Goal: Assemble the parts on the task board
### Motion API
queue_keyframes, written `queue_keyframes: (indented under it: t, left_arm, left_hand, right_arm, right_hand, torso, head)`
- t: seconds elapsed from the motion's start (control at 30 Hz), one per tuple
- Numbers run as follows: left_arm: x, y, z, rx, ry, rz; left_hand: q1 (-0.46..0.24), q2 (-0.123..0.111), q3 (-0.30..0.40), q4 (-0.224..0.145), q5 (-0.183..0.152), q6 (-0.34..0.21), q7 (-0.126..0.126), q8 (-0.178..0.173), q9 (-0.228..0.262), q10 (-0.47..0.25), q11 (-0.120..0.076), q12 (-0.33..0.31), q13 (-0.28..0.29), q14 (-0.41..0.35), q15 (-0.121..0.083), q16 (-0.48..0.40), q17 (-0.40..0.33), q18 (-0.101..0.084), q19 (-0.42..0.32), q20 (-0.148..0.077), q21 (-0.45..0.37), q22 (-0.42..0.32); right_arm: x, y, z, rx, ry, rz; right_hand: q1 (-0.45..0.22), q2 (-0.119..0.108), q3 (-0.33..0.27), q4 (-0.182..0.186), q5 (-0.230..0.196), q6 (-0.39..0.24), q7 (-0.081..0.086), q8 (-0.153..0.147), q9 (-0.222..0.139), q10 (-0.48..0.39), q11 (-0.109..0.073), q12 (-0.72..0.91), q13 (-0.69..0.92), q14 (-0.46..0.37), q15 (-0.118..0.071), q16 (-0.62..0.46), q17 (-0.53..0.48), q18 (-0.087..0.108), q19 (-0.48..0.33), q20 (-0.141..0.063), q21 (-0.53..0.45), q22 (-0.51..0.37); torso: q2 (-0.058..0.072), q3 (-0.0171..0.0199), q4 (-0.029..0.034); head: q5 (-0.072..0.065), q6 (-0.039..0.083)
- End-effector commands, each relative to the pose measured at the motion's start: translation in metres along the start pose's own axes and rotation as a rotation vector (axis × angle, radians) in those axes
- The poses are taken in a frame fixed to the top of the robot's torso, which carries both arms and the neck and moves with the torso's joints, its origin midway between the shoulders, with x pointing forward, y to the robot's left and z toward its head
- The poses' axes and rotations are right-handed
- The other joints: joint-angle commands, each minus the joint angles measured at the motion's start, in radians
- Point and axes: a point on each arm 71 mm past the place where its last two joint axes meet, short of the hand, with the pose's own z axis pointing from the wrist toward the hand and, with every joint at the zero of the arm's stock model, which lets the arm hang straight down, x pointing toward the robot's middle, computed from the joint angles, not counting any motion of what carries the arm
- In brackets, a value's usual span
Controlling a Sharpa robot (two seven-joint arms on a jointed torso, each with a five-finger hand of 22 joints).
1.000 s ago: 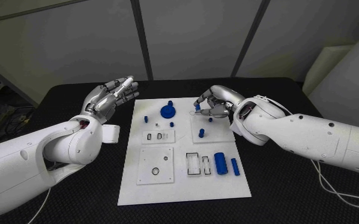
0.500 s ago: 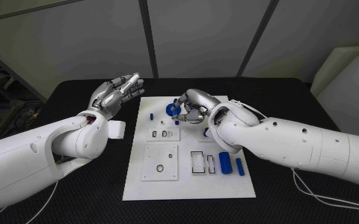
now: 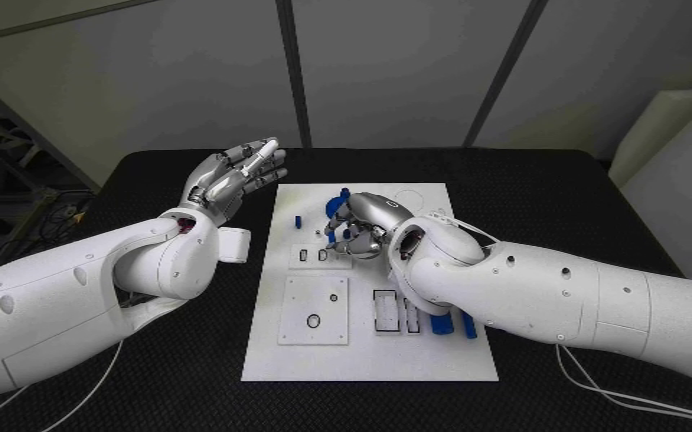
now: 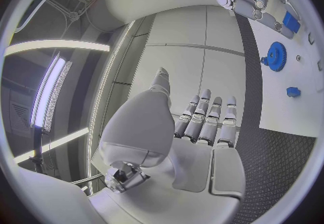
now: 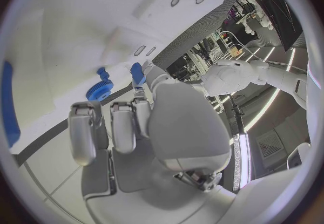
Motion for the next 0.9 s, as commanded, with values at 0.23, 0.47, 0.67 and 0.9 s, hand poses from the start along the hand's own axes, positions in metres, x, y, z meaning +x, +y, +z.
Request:
queue_keyframes:
  t: [0.23, 0.47, 0.67, 0.9]
  left_arm:
    - [0.001, -0.001, 0.001, 0.007, 0.008, 0.003]
    - [0.0, -0.001, 0.001, 0.007, 0.007, 0.004]
    - [0.0, -0.001, 0.001, 0.007, 0.006, 0.004]
    - [0.0, -0.001, 0.0, 0.006, 0.006, 0.004]
  left_hand:
    - [-0.003, 0.01, -0.001, -0.005, 0.001, 0.0, 0.063, -0.002, -0.001, 0.0, -0.004, -0.005, 0.0, -0.003, -0.001, -0.005, -0.001, -0.014, 0.001, -0.003, 0.005, -0.001]
    - [-0.003, 0.01, -0.001, -0.005, 0.001, 0.0, 0.063, -0.002, -0.001, 0.0, -0.004, -0.005, 0.0, -0.003, -0.001, -0.005, -0.001, -0.014, 0.001, -0.003, 0.005, -0.001]
    - [-0.003, 0.01, -0.001, -0.005, 0.001, 0.0, 0.063, -0.002, -0.001, 0.0, -0.004, -0.005, 0.0, -0.003, -0.001, -0.005, -0.001, -0.014, 0.001, -0.003, 0.005, -0.001]
    - [-0.003, 0.01, -0.001, -0.005, 0.001, 0.0, 0.063, -0.002, -0.001, 0.0, -0.004, -0.005, 0.0, -0.003, -0.001, -0.005, -0.001, -0.014, 0.001, -0.003, 0.005, -0.001]
  right_arm:
    - [0.008, 0.006, 0.0, -0.008, 0.024, -0.039]
    - [0.011, 0.004, -0.001, -0.002, 0.048, -0.05]
    - [0.013, 0.004, -0.002, 0.002, 0.063, -0.059]
    - [0.014, 0.002, -0.002, 0.008, 0.072, -0.068]
  right_hand:
    - [-0.011, -0.001, -0.003, -0.005, 0.005, 0.012, -0.007, 0.002, 0.016, 0.0, -0.004, 0.0, 0.089, 0.061, -0.005, -0.006, 0.064, -0.015, 0.104, -0.008, 0.006, 0.263]
    - [-0.014, -0.002, -0.005, -0.006, 0.006, 0.013, -0.007, 0.001, 0.017, 0.0, -0.004, -0.001, 0.088, 0.061, -0.005, -0.006, 0.064, -0.015, 0.104, -0.008, 0.006, 0.263]
    - [-0.018, -0.004, -0.006, -0.007, 0.006, 0.014, -0.007, 0.0, 0.018, 0.0, -0.004, -0.002, 0.087, 0.061, -0.005, -0.006, 0.063, -0.015, 0.104, -0.008, 0.006, 0.263]
    - [-0.022, -0.006, -0.008, -0.007, 0.006, 0.013, -0.007, -0.001, 0.018, 0.0, -0.004, -0.003, 0.087, 0.061, -0.005, -0.007, 0.063, -0.015, 0.104, -0.008, 0.006, 0.263]
  torso:
    - [0.001, 0.0006, 0.0002]
    - [0.0, 0.0, 0.0002]
    - [0.0, -0.0006, 0.0008]
    - [0.0, -0.0004, 0.0006]
  head:
    - [0.004, -0.011]
    - [0.003, -0.018]
    - [0.003, -0.021]
    - [0.004, -0.024]
